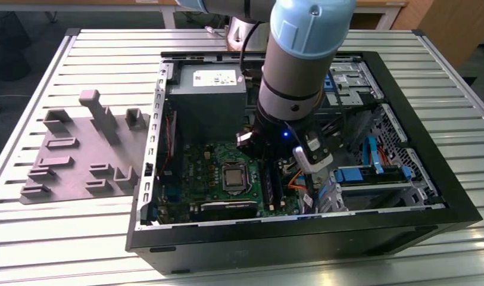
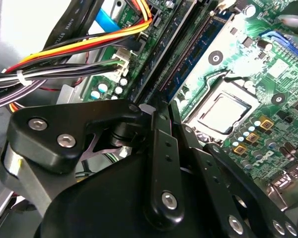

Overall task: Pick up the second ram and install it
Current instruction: 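Insert the second ram into the second slot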

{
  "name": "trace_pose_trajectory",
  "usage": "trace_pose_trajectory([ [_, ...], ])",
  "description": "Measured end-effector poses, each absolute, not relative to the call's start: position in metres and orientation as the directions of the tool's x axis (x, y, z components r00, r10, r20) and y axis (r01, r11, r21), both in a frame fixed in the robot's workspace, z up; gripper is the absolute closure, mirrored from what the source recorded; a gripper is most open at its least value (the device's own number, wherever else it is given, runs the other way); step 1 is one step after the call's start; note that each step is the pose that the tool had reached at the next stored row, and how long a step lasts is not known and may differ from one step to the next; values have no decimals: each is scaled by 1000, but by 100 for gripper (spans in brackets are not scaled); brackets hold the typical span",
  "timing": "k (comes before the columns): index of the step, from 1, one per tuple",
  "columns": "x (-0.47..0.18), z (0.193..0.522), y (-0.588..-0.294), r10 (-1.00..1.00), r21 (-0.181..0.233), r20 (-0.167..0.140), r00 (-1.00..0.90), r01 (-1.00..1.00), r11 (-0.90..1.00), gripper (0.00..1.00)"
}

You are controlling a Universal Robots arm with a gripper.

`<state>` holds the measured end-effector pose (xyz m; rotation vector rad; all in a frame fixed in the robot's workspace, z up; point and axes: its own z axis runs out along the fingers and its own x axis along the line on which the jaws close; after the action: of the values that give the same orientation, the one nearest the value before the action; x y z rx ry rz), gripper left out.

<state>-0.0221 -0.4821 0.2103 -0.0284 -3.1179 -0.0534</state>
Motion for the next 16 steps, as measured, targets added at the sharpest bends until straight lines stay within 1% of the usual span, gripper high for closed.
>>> trace_pose_trajectory([
  [8,-22,210,-482,18,34,24,-1000,19,999,85],
  [9,-22,210,-482,18,34,23,-1000,19,999,79],
  [10,-22,210,-482,18,34,23,-1000,19,999,79],
  [11,-22,210,-482,18,34,23,-1000,19,999,73],
  [16,-22,221,-482,18,34,23,-1000,19,999,73],
])
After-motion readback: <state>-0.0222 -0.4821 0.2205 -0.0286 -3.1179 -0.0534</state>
